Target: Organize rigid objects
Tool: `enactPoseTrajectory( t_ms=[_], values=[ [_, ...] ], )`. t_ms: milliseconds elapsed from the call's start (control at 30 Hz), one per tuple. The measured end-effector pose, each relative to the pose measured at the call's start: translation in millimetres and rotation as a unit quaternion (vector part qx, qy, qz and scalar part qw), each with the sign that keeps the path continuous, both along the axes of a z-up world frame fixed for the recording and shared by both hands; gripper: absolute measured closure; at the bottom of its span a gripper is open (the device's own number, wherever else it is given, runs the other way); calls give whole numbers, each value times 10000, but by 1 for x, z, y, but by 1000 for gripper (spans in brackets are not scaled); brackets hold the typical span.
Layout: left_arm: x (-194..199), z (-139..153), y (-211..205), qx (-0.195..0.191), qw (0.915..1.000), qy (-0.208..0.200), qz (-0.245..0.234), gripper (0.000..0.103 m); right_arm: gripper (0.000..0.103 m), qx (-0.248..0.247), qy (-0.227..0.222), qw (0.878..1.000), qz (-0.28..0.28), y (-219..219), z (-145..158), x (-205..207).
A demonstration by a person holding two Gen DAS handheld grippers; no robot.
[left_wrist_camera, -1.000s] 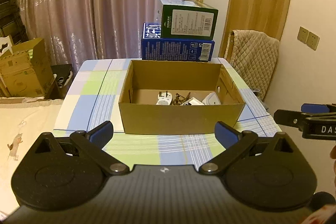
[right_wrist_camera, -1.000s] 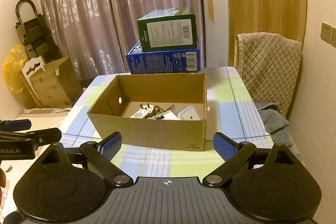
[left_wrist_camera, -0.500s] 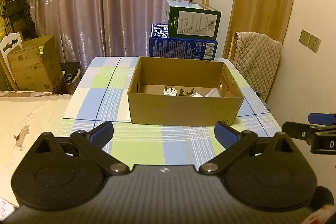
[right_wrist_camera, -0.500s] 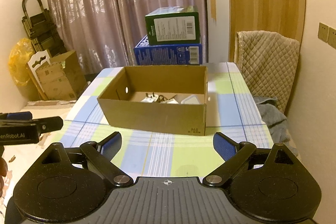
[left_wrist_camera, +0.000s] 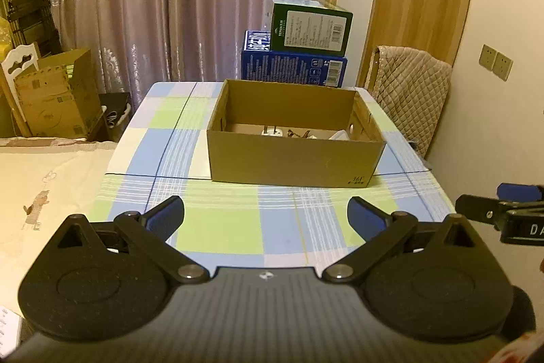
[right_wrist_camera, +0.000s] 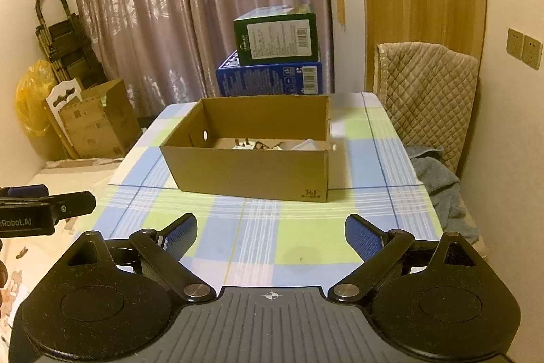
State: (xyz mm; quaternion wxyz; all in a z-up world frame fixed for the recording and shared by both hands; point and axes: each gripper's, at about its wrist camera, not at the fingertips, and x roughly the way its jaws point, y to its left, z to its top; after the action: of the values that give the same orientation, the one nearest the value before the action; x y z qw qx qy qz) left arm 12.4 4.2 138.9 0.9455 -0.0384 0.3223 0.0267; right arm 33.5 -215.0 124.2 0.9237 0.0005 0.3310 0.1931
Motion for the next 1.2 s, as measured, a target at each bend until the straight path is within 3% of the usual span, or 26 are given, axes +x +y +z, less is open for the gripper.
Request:
enactPoseTrajectory(
  t_ms=[1200],
  values=[
    [-19,-16,-22,182,9995,111,-236,2,12,-71,74,9999,79,6,-11,-26]
  ],
)
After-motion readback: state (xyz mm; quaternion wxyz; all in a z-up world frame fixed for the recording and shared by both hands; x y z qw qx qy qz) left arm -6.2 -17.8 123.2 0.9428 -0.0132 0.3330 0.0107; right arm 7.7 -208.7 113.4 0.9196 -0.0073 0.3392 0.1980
